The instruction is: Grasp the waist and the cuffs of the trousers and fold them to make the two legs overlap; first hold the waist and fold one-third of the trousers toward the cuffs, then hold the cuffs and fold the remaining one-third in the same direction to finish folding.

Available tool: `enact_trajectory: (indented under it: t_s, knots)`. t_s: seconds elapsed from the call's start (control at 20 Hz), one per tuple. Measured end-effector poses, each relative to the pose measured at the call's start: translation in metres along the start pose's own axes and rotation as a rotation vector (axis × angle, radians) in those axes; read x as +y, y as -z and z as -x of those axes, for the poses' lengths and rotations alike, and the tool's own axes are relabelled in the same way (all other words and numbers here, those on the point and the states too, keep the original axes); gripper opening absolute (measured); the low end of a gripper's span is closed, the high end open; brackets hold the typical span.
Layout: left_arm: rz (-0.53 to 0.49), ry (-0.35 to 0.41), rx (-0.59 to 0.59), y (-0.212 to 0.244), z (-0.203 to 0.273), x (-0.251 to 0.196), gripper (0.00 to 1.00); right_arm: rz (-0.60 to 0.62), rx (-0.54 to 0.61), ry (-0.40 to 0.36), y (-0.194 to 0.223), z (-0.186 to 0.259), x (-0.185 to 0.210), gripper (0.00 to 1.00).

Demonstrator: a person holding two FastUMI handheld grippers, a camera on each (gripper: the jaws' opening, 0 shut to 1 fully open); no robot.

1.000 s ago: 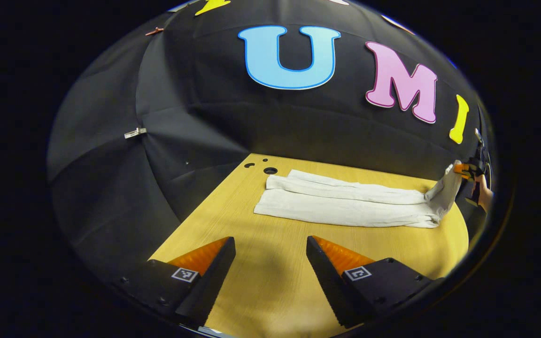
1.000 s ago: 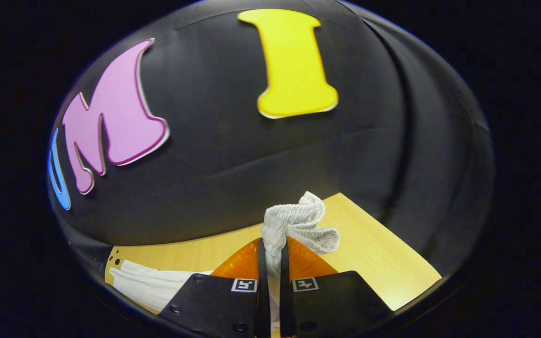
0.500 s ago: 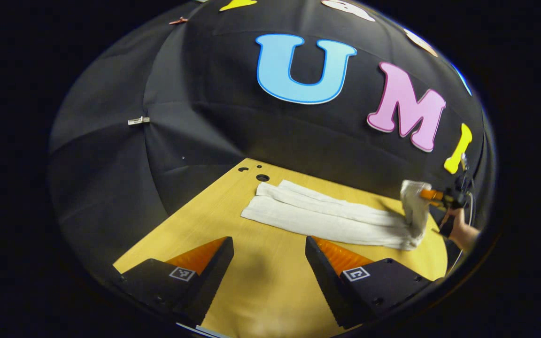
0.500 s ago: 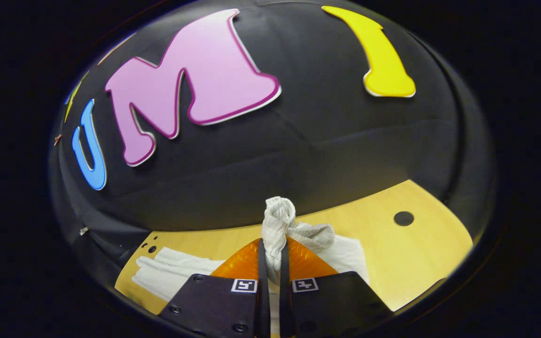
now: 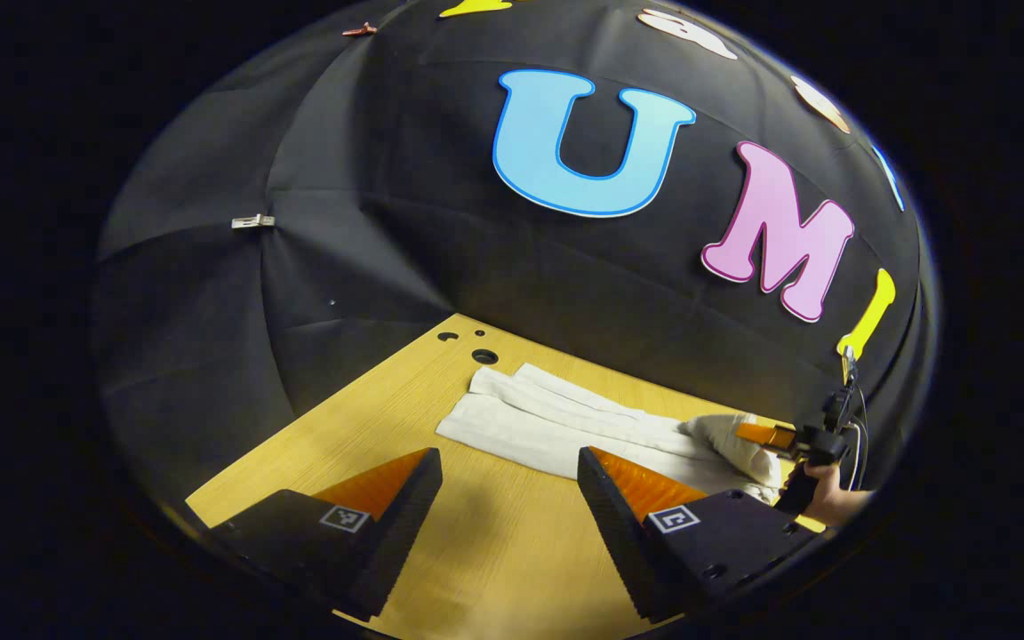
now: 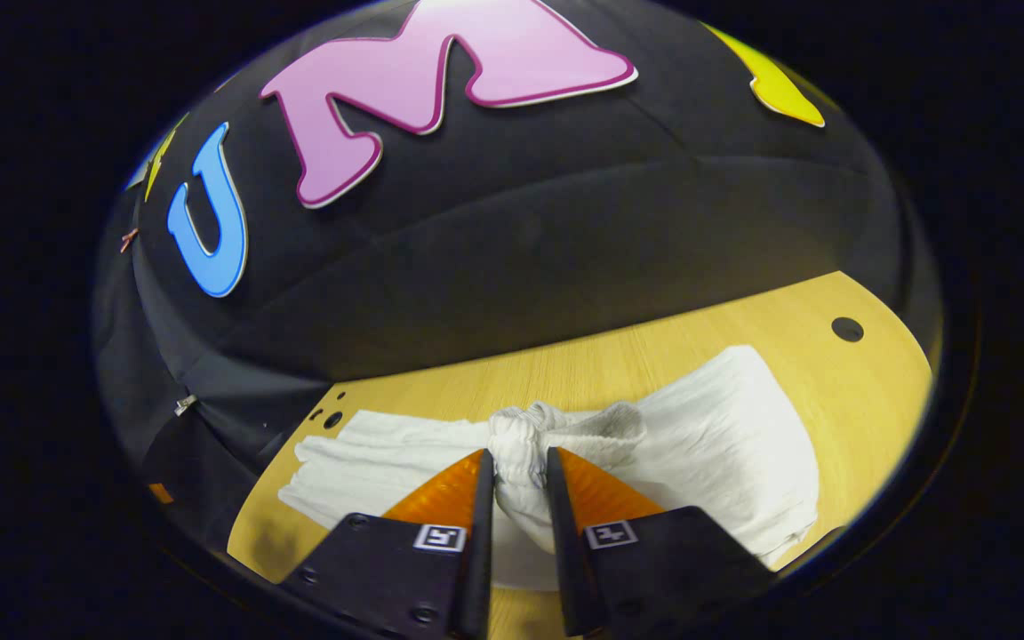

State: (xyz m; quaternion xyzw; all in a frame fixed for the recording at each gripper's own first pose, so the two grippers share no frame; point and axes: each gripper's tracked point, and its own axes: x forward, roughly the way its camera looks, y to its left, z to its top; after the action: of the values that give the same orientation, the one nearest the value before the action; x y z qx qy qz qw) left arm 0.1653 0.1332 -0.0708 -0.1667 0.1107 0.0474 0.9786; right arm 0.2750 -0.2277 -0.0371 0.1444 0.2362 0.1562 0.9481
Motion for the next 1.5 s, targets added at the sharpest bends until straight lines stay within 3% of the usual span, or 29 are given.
enact_trajectory:
  t_s: [0.05,0.2,0.3,0.35,0.45,0.85,1.1,1.3,1.5]
  knots:
    - [0.014,0.006,-0.002,-0.005,-0.011,-0.002,0.98,0.004,0.012,-0.010,-0.008,0.004,-0.003,0.34]
    - [0.046,0.027,0.000,-0.014,-0.040,-0.009,0.95,-0.007,0.036,-0.007,-0.039,0.037,-0.019,0.98]
    - [0.037,0.041,-0.002,-0.020,-0.061,-0.009,0.98,-0.014,0.013,0.023,-0.071,0.075,-0.039,0.98]
    - [0.030,0.046,0.002,-0.022,-0.074,-0.007,0.98,-0.017,-0.004,0.040,-0.039,0.070,-0.018,0.98]
    - [0.008,0.040,0.016,-0.024,-0.104,0.001,0.98,-0.005,-0.034,0.075,-0.040,0.091,-0.026,0.98]
    - [-0.075,0.017,0.135,0.012,-0.219,0.025,0.98,0.040,-0.133,0.272,-0.071,0.226,-0.105,0.98]
    - [-0.114,-0.060,0.227,0.046,-0.255,0.039,0.98,-0.010,-0.158,0.384,-0.072,0.297,-0.143,0.98]
    - [-0.251,-0.122,0.286,0.069,-0.271,0.042,0.98,0.001,-0.197,0.505,-0.067,0.342,-0.170,0.98]
    - [-0.240,-0.125,0.259,0.071,-0.277,0.039,1.00,-0.007,-0.174,0.515,-0.053,0.364,-0.166,0.98]
